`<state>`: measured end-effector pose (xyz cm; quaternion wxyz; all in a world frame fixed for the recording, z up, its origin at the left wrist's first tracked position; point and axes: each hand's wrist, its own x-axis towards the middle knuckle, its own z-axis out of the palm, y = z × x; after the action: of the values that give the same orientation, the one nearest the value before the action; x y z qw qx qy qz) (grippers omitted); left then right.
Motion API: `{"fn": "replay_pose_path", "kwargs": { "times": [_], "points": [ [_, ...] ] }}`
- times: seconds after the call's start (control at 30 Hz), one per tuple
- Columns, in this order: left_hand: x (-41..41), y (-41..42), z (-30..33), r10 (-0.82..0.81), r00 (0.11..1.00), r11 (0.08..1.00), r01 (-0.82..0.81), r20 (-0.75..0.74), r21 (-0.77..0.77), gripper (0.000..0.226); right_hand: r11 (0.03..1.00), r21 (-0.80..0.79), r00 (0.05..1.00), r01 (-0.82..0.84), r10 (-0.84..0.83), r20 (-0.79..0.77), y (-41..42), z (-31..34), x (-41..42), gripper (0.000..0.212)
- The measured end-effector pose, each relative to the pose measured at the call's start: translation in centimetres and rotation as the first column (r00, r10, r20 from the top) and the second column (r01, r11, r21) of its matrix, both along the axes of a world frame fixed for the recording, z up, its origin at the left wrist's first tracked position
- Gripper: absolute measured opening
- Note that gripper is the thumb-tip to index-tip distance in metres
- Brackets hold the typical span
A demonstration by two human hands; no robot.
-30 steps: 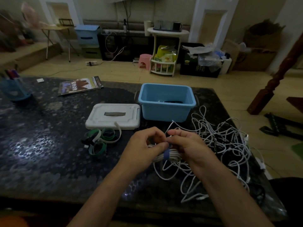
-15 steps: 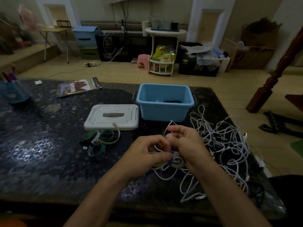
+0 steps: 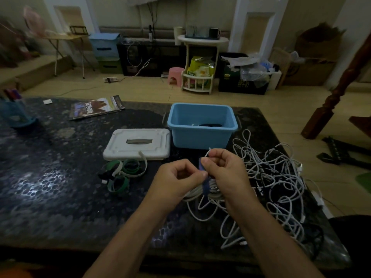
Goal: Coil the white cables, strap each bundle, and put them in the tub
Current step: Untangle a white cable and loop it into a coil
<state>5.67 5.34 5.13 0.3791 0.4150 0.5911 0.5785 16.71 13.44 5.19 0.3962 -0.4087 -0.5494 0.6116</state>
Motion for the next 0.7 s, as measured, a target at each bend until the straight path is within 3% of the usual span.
{"fn": "replay_pose_path", "kwargs": {
  "times": [0.1, 0.33, 0.57, 0.7],
  "points": [
    [0.00, 0.03, 0.10, -0.050, 0.997, 0.996, 0.053, 0.052, -0.067, 0.011, 0.998, 0.056, 1.000, 0.004, -0.004, 0.007, 0.01, 0.11, 0.15, 0.014],
    [-0.21, 0.05, 0.17, -0.110, 0.994, 0.987, 0.109, 0.004, -0.116, 0.006, 0.990, 0.140, 1.000, 0.002, -0.004, 0.011, -0.20, 0.29, 0.36, 0.016],
    [-0.47, -0.10, 0.13, -0.157, 0.987, 0.962, 0.162, 0.043, -0.219, 0.022, 0.959, 0.284, 0.996, -0.002, -0.023, 0.083, -0.75, -0.14, 0.04, 0.028],
    [-0.16, -0.15, 0.35, -0.117, 0.993, 0.977, 0.112, -0.019, -0.183, 0.023, 0.961, 0.276, 0.996, 0.002, -0.026, 0.082, -0.83, -0.17, 0.08, 0.025]
  ]
}}
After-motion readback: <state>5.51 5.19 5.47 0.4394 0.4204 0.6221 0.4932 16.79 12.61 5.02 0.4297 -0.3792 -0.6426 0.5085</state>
